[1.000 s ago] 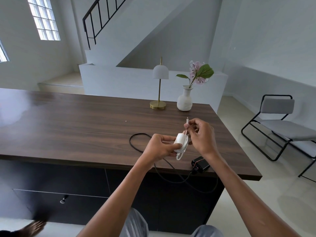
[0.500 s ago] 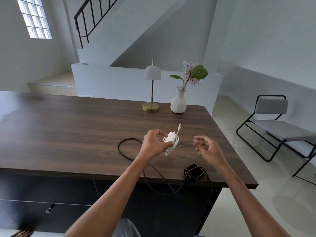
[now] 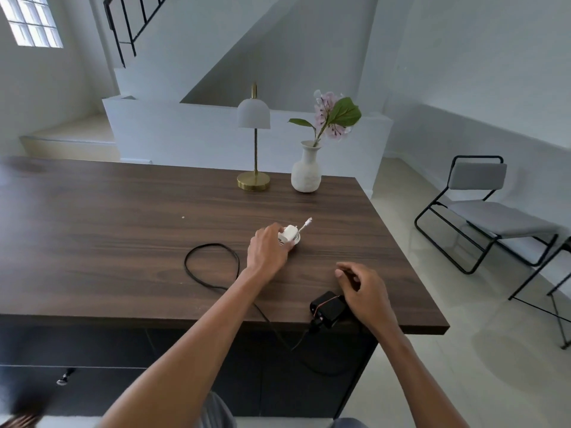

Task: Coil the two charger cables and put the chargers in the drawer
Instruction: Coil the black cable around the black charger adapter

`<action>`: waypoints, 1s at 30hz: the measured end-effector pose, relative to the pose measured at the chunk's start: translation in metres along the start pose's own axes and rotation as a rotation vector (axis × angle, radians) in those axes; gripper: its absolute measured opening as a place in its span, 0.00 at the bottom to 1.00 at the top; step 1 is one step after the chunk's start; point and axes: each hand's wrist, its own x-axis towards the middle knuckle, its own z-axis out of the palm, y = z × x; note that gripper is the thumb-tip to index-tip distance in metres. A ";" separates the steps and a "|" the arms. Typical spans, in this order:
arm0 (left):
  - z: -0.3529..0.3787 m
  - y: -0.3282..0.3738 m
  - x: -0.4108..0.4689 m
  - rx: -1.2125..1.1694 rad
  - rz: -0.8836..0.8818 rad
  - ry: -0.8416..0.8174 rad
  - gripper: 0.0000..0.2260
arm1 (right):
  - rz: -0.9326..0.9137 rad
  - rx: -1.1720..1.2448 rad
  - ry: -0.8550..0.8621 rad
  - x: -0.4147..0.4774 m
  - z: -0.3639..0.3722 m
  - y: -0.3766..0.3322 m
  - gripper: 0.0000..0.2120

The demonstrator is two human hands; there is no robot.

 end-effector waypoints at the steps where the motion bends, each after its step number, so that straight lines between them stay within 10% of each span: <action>1: -0.002 0.005 -0.009 0.035 0.043 -0.001 0.18 | -0.007 0.007 0.005 0.000 -0.001 0.000 0.14; 8: -0.011 0.036 -0.095 0.166 0.149 -0.423 0.30 | -0.036 0.066 0.031 -0.002 -0.003 -0.007 0.10; 15: -0.005 0.045 -0.094 0.095 -0.067 -0.461 0.28 | 0.099 0.262 -0.023 -0.013 -0.015 -0.014 0.10; 21: -0.020 0.024 -0.067 -0.345 -0.353 -0.553 0.34 | 0.175 0.313 -0.100 -0.029 -0.023 -0.024 0.10; 26: -0.055 0.030 -0.066 -0.806 -0.388 -0.492 0.09 | 0.155 0.316 -0.094 -0.038 -0.020 -0.039 0.10; 30: -0.074 0.042 -0.062 -1.001 -0.354 -0.456 0.15 | 0.054 0.353 -0.045 -0.039 -0.013 -0.063 0.08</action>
